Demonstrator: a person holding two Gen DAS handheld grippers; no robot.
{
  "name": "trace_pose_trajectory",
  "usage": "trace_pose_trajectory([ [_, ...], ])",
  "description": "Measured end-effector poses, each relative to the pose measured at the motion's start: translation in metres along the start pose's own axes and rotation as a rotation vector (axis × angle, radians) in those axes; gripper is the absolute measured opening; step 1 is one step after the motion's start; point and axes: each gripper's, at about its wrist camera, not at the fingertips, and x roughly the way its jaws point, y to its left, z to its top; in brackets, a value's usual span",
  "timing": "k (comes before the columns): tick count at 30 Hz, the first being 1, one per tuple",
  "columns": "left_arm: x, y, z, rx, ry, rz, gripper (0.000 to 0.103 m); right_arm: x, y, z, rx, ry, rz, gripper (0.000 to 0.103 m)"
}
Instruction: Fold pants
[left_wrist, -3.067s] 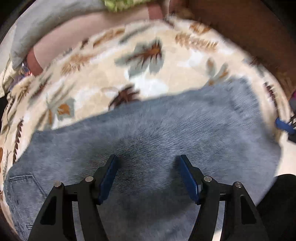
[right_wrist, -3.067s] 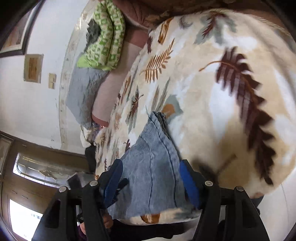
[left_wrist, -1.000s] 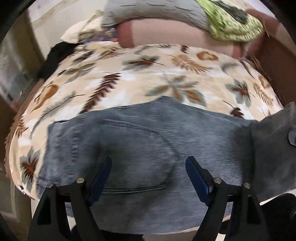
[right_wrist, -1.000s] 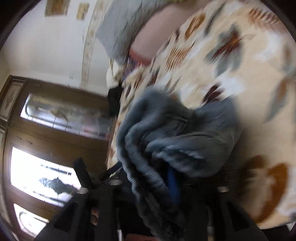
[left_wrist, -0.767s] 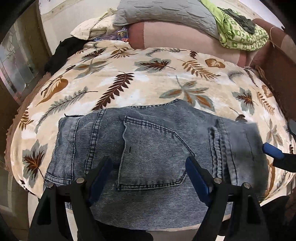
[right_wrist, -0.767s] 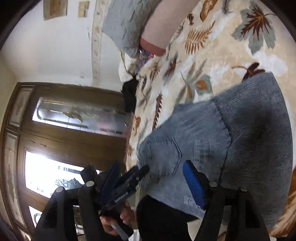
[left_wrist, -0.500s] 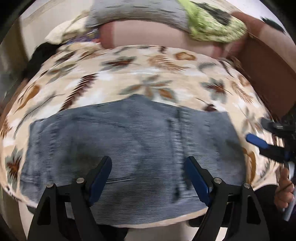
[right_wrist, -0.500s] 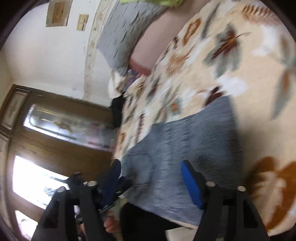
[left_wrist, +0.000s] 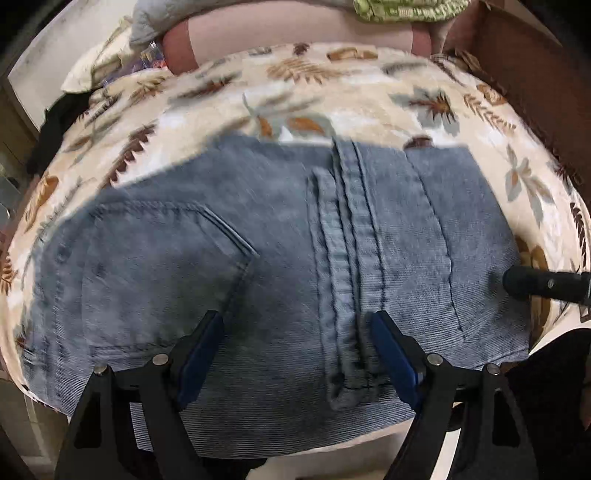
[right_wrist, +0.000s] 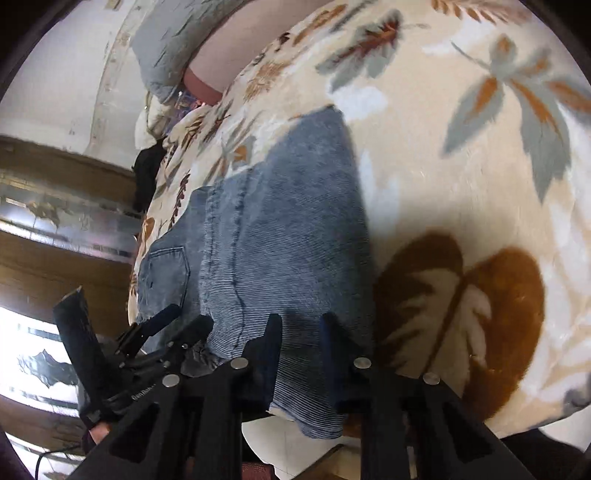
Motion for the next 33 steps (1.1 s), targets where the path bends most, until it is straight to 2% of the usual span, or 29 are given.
trace_pose_trajectory([
  [2, -0.009, 0.009, 0.003, -0.008, -0.030, 0.022, 0.083, -0.008, 0.011, 0.012, -0.019, -0.037, 0.021, 0.023],
  [3, -0.013, 0.018, 0.004, -0.026, -0.040, 0.015, 0.083, -0.011, 0.018, 0.020, -0.028, -0.061, 0.022, 0.027],
  [6, -0.026, 0.054, 0.005, -0.108, -0.065, 0.031, 0.083, -0.005, 0.036, 0.036, -0.074, -0.101, -0.011, 0.027],
  [9, -0.042, 0.111, -0.004, -0.213, -0.092, 0.103, 0.083, 0.015, 0.053, 0.045, -0.109, -0.102, -0.046, 0.026],
  [11, -0.050, 0.144, -0.012, -0.276, -0.102, 0.158, 0.083, 0.042, 0.059, 0.048, -0.131, -0.070, -0.077, 0.026],
  [13, -0.057, 0.192, -0.027, -0.355, -0.098, 0.229, 0.083, 0.073, 0.056, 0.047, -0.139, 0.000, -0.132, 0.028],
  [16, -0.059, 0.246, -0.054, -0.450, -0.061, 0.293, 0.083, 0.070, 0.062, 0.040, -0.184, -0.038, -0.143, 0.028],
  [19, -0.058, 0.284, -0.082, -0.524, -0.024, 0.305, 0.083, 0.047, 0.063, 0.028, -0.197, -0.072, -0.067, 0.028],
  [23, -0.055, 0.303, -0.108, -0.598, -0.021, 0.216, 0.083, 0.013, 0.057, 0.002, -0.236, -0.137, -0.024, 0.033],
  [26, -0.047, 0.308, -0.112, -0.646, -0.022, 0.113, 0.083, -0.010, 0.048, -0.015, -0.214, -0.174, 0.026, 0.038],
  [30, -0.039, 0.293, -0.110, -0.643, 0.008, 0.013, 0.083, -0.040, 0.041, -0.034, -0.230, -0.250, 0.044, 0.055],
  [33, -0.037, 0.290, -0.118, -0.683, 0.005, -0.028, 0.083, -0.047, 0.035, -0.038, -0.222, -0.265, 0.069, 0.058],
])
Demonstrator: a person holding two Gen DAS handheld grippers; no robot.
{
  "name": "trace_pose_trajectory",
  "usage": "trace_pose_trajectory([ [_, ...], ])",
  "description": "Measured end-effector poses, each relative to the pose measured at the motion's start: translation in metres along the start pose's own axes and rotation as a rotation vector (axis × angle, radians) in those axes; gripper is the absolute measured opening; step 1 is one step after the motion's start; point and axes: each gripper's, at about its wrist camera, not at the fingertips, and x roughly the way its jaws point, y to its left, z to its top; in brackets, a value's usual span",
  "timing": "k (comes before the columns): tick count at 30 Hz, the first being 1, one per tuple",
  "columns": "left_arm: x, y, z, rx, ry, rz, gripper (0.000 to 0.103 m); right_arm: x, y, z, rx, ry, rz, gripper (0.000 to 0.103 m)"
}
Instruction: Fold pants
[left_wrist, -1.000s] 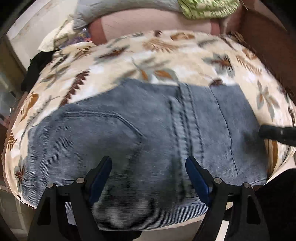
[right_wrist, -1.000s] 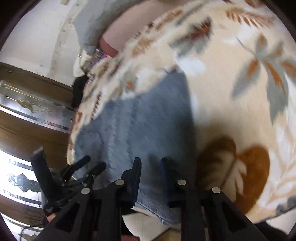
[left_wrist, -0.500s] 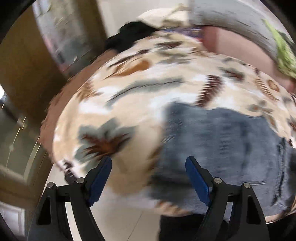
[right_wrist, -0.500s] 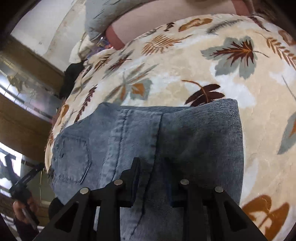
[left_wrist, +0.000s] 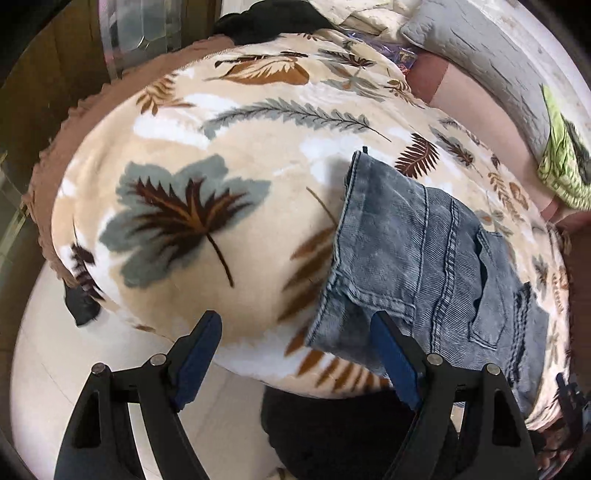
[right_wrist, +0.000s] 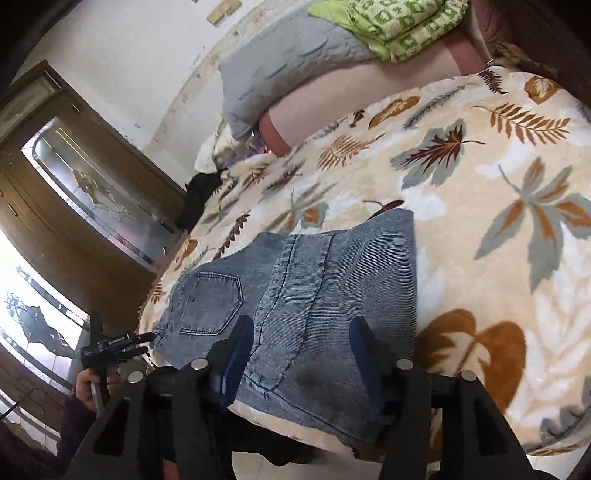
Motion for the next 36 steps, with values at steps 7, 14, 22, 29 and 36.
trace_pose_trajectory([
  [7, 0.011, 0.005, -0.009, -0.150, 0.084, -0.172, 0.083, 0.002, -0.004, 0.000, 0.011, 0.009, 0.021, 0.058],
  [14, 0.033, -0.006, -0.003, -0.196, 0.130, -0.217, 0.082, -0.002, -0.005, -0.002, 0.014, -0.001, 0.029, 0.058],
  [22, 0.045, -0.020, -0.004, -0.187, 0.131, -0.228, 0.059, -0.002, -0.011, 0.001, 0.044, -0.003, 0.031, 0.058],
  [29, 0.042, -0.024, -0.006, -0.169, 0.093, -0.270, 0.026, 0.003, -0.009, 0.002, 0.029, -0.003, 0.016, 0.058],
  [36, 0.009, -0.054, -0.003, -0.058, -0.023, -0.207, 0.016, -0.005, -0.017, 0.004, 0.065, -0.044, 0.011, 0.058],
])
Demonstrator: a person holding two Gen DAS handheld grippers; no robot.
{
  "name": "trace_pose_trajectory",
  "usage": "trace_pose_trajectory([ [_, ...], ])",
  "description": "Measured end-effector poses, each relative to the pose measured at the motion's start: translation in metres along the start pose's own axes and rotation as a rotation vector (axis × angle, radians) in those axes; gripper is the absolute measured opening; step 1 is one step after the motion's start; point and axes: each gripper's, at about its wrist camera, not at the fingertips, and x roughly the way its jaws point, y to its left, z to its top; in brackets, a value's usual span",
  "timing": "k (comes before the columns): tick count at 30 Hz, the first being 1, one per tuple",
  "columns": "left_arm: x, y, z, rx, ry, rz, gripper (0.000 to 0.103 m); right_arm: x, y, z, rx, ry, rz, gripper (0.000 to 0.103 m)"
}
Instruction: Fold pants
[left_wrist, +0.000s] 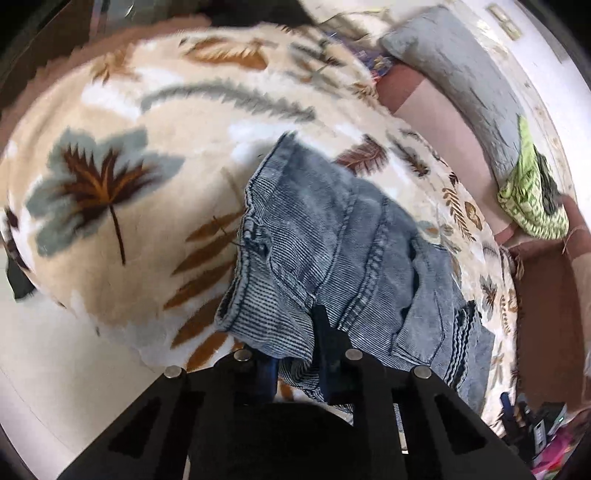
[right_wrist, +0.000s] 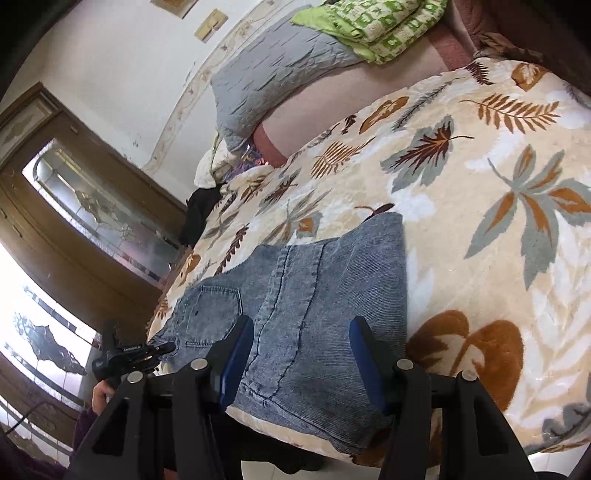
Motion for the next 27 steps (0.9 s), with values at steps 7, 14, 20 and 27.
trace_pose_trajectory([
  [7, -0.058, -0.075, -0.006, 0.229, -0.139, 0.021, 0.016, -0.011, -0.017, 0.006, 0.091, -0.050, -0.007, 0.058],
  [14, -0.094, -0.173, -0.033, 0.518, -0.214, -0.021, 0.014, -0.027, -0.044, 0.011, 0.228, -0.111, 0.016, 0.058],
  [20, -0.086, -0.262, -0.083, 0.781, -0.169, -0.093, 0.011, -0.038, -0.074, 0.012, 0.371, -0.145, 0.068, 0.058],
  [27, -0.007, -0.327, -0.138, 0.904, 0.082, -0.252, 0.011, -0.054, -0.091, 0.012, 0.435, -0.197, 0.075, 0.058],
])
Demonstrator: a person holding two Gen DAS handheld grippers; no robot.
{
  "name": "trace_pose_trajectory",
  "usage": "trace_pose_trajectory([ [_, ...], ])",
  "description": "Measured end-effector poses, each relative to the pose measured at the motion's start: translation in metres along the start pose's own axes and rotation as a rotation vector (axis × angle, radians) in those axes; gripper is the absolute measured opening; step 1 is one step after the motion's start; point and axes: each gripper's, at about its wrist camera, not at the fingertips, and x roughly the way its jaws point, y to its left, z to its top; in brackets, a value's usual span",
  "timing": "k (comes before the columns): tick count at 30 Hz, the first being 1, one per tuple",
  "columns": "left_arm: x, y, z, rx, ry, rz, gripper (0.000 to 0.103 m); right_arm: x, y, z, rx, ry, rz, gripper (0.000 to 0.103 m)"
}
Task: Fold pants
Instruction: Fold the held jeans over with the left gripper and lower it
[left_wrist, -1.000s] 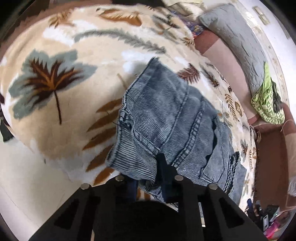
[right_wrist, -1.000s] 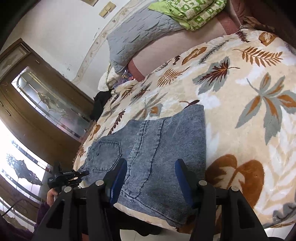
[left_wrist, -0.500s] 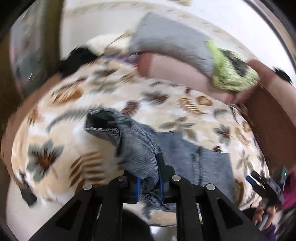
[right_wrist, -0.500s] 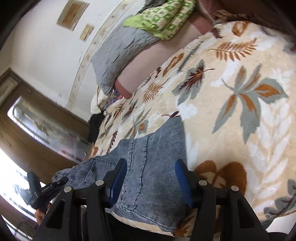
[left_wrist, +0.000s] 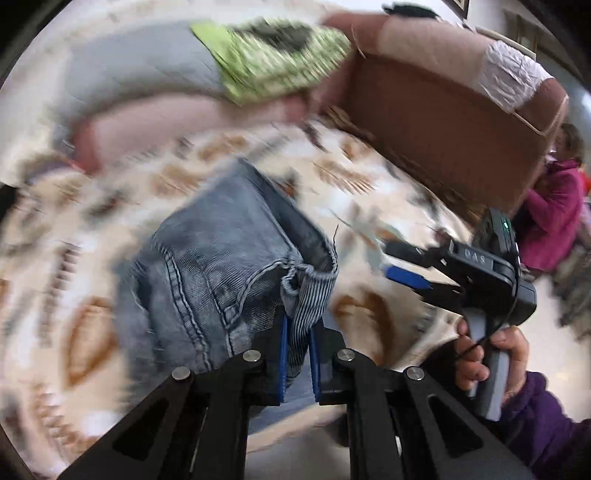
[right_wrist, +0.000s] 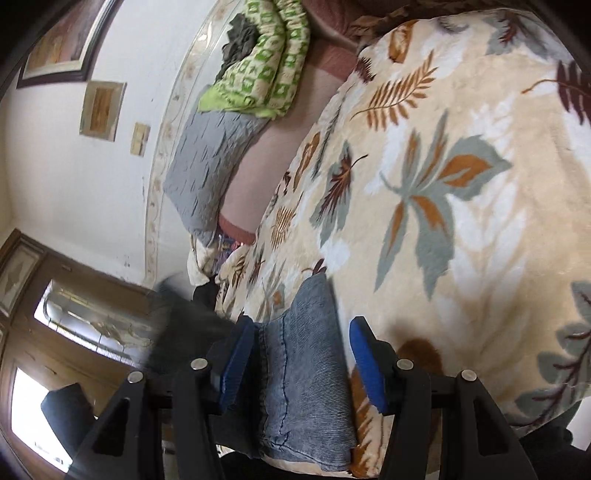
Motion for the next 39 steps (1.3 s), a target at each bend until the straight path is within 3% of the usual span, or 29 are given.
trace_pose_trajectory([
  [2, 0.010, 0.010, 0.001, -0.085, 0.021, -0.047, 0.010, -0.002, -0.001, 0.001, -0.003, -0.004, -0.005, 0.058],
  [4, 0.000, 0.028, 0.003, -0.153, -0.016, -0.096, 0.011, 0.000, 0.002, 0.000, -0.025, 0.005, -0.012, 0.058],
  [7, -0.026, 0.048, 0.007, -0.159, -0.099, -0.032, 0.015, 0.006, 0.010, -0.002, -0.069, 0.020, -0.031, 0.058],
  [9, -0.040, 0.063, 0.004, -0.166, -0.133, 0.025, 0.030, 0.016, 0.020, -0.007, -0.115, 0.046, -0.035, 0.058],
  [10, -0.043, 0.073, 0.000, -0.179, -0.138, 0.058, 0.031, 0.020, 0.025, -0.010, -0.137, 0.054, -0.042, 0.058],
  [17, -0.001, 0.106, -0.031, -0.191, 0.037, 0.260, 0.031, 0.065, 0.077, -0.039, -0.395, 0.142, -0.101, 0.058],
  [20, 0.010, 0.106, -0.039, -0.172, 0.062, 0.291, 0.031, 0.091, 0.105, -0.045, -0.511, 0.163, -0.164, 0.047],
  [23, 0.011, 0.113, -0.041, -0.143, 0.069, 0.364, 0.032, 0.117, 0.118, -0.042, -0.514, 0.191, -0.194, 0.044],
  [27, 0.012, 0.116, -0.040, -0.121, 0.059, 0.401, 0.054, 0.141, 0.119, -0.044, -0.506, 0.208, -0.242, 0.044],
  [32, 0.038, 0.117, -0.045, -0.097, 0.111, 0.404, 0.054, 0.170, 0.091, -0.044, -0.467, 0.297, -0.350, 0.042],
  [35, 0.056, 0.115, -0.051, -0.082, 0.136, 0.425, 0.056, 0.174, 0.079, -0.042, -0.448, 0.303, -0.331, 0.042],
  [39, 0.063, 0.122, -0.050, -0.112, 0.160, 0.447, 0.067, 0.173, 0.081, -0.044, -0.474, 0.298, -0.324, 0.042],
])
